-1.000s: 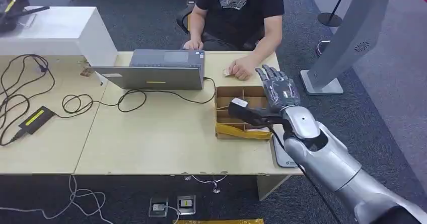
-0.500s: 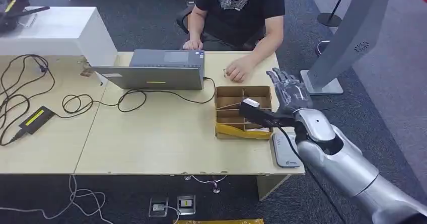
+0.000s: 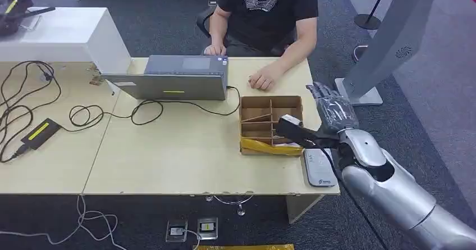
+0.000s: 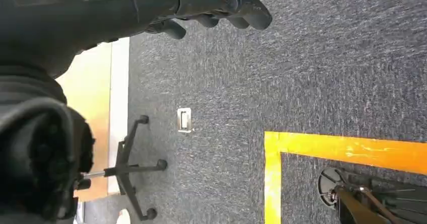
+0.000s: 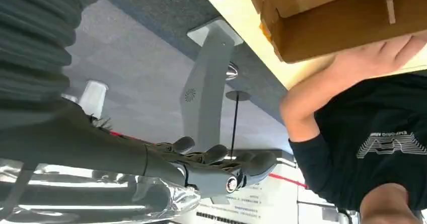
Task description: Pass the card to the sensor for recognition and then transmit it.
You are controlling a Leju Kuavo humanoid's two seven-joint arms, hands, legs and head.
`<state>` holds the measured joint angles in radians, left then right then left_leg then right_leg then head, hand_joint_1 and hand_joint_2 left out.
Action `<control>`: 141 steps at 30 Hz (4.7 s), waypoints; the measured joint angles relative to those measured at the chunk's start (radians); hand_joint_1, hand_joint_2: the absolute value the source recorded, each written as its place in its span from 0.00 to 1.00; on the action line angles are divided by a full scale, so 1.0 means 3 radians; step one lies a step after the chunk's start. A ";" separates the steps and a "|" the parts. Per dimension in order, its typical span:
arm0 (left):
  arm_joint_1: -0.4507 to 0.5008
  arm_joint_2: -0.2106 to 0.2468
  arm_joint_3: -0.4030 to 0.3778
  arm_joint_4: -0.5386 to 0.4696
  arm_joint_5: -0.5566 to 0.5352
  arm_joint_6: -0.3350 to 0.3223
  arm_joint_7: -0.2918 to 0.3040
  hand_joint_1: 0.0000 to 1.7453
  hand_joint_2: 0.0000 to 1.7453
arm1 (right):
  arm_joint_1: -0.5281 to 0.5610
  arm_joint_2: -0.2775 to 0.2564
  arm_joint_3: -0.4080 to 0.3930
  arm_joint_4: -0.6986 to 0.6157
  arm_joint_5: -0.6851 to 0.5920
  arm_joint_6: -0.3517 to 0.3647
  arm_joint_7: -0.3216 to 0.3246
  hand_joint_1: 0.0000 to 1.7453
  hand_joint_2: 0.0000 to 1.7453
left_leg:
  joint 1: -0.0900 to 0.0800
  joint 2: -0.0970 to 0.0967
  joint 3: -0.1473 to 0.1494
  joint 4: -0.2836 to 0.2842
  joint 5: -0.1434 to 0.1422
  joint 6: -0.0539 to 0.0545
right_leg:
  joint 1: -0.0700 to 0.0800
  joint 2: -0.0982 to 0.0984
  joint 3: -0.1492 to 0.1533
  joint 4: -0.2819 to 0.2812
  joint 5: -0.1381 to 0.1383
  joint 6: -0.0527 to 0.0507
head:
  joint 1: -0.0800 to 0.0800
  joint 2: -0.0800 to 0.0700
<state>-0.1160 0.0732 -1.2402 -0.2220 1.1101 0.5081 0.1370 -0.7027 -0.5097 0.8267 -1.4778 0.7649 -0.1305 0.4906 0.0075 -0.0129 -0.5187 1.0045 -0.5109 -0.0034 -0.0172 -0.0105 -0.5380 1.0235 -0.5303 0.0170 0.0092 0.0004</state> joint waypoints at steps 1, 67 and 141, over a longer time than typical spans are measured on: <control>0.0000 0.0000 0.0000 -0.0001 0.0001 0.0006 0.0000 0.00 0.00 | 0.0017 -0.0009 0.0001 -0.0005 -0.0001 -0.0010 0.0000 0.00 1.00 | 0.0000 0.0000 0.0000 0.0000 0.0000 0.0000 | 0.0000 0.0000 0.0000 0.0000 0.0000 0.0000 | -0.0001 0.0000; -0.0004 -0.0032 -0.0004 -0.0001 -0.0098 0.0048 0.0174 0.00 0.00 | 0.0251 0.0331 0.0833 0.0846 -0.0685 -0.1266 -0.0392 0.00 1.00 | 0.0000 -0.0001 -0.0003 -0.0001 0.0000 0.0000 | 0.0000 -0.0001 -0.0001 0.0000 0.0000 0.0000 | -0.0001 0.0000; -0.0002 -0.0085 -0.0004 -0.0001 -0.0039 0.0186 0.0286 0.00 0.00 | -0.0084 0.0642 0.0668 0.1390 -0.0301 -0.1132 -0.0275 0.00 1.00 | 0.0000 0.0000 -0.0003 0.0000 0.0000 0.0000 | 0.0000 0.0000 -0.0001 0.0000 0.0000 0.0000 | 0.0000 -0.0001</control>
<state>-0.1167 0.0477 -1.2413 -0.2224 1.0983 0.5638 0.2228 -0.7279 -0.3170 1.0269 -1.0609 0.6744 -0.4700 0.4082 0.0075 -0.0130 -0.5195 1.0044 -0.5108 -0.0035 -0.0172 -0.0106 -0.5384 1.0237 -0.5303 0.0170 0.0092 0.0000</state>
